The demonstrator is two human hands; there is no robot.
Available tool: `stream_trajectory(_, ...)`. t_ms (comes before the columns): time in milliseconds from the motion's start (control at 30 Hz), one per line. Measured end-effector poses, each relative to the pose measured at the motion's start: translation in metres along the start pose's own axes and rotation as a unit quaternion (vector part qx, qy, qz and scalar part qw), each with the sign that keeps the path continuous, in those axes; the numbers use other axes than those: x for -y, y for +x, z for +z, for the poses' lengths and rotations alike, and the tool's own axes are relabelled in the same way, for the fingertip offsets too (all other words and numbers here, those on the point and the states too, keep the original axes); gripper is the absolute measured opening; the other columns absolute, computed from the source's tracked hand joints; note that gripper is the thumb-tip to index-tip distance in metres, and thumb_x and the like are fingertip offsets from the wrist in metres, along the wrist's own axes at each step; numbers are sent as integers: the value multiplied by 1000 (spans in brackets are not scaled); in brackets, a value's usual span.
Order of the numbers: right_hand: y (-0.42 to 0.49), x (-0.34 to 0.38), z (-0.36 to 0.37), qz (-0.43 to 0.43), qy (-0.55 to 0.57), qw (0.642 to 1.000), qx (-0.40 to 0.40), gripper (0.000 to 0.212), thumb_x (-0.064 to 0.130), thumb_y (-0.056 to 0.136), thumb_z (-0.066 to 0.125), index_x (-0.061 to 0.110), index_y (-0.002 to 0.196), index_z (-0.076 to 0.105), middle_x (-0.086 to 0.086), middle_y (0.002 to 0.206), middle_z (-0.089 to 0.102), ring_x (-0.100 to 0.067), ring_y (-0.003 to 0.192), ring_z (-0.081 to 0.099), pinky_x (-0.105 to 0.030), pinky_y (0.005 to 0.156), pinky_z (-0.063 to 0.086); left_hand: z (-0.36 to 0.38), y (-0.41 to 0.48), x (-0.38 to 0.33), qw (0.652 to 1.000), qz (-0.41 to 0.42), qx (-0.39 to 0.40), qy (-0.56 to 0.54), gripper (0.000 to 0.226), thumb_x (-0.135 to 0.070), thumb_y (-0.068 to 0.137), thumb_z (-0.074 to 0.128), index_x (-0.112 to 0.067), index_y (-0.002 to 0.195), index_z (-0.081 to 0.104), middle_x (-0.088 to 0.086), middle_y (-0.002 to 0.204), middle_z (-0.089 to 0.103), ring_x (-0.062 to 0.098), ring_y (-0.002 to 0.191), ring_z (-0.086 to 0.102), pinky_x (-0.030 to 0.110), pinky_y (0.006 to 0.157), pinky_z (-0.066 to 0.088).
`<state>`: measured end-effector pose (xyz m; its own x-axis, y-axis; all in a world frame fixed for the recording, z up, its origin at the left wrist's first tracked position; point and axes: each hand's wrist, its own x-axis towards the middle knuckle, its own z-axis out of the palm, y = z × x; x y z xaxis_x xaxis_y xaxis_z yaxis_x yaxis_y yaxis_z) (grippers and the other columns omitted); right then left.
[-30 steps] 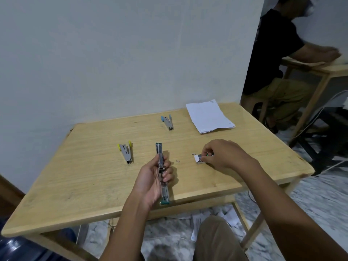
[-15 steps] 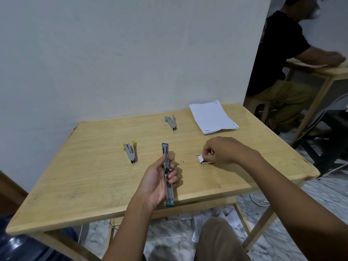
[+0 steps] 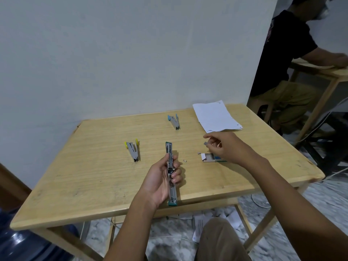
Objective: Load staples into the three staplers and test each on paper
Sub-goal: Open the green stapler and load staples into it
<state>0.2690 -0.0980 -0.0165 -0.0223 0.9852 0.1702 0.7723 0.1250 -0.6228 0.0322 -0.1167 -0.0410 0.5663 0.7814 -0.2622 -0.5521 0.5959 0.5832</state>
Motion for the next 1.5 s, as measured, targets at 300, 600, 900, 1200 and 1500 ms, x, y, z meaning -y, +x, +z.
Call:
stream_trajectory(300,-17,49,28,-31,225,973,-26,8,19,86,76,25,86,71,8,81,74,-1,76,68,-14,70,51,-4,4,1,1000,-6,18,-23,27,-31,93,50,-9,79,56,3,60,38,14,41,37,19,39,34)
stream_trajectory(600,-17,69,60,-16,301,952,-45,5,24,84,78,28,85,76,6,86,76,-11,85,72,-28,80,57,-20,15,3,997,-40,66,15,45,-42,100,42,-9,70,48,4,53,37,14,47,34,27,51,26)
stream_trajectory(900,-16,68,64,-3,270,962,-48,4,24,86,76,22,89,78,4,84,75,-15,84,68,-33,80,55,-21,15,3,997,-39,66,15,45,-41,99,43,-8,68,49,4,53,37,14,46,34,27,52,23)
stream_trajectory(1200,-16,69,61,7,236,971,-27,2,28,85,76,27,87,76,11,80,72,-7,78,64,-27,75,51,-19,14,2,998,-39,57,10,45,-41,99,44,-8,68,50,4,53,36,14,46,35,25,49,28)
stream_trajectory(1500,-12,72,70,-10,64,996,-58,11,40,86,71,39,97,72,17,95,59,3,85,52,-19,64,36,-18,12,3,998,-39,49,3,46,-39,100,41,-8,67,51,4,53,38,13,46,35,24,48,30)
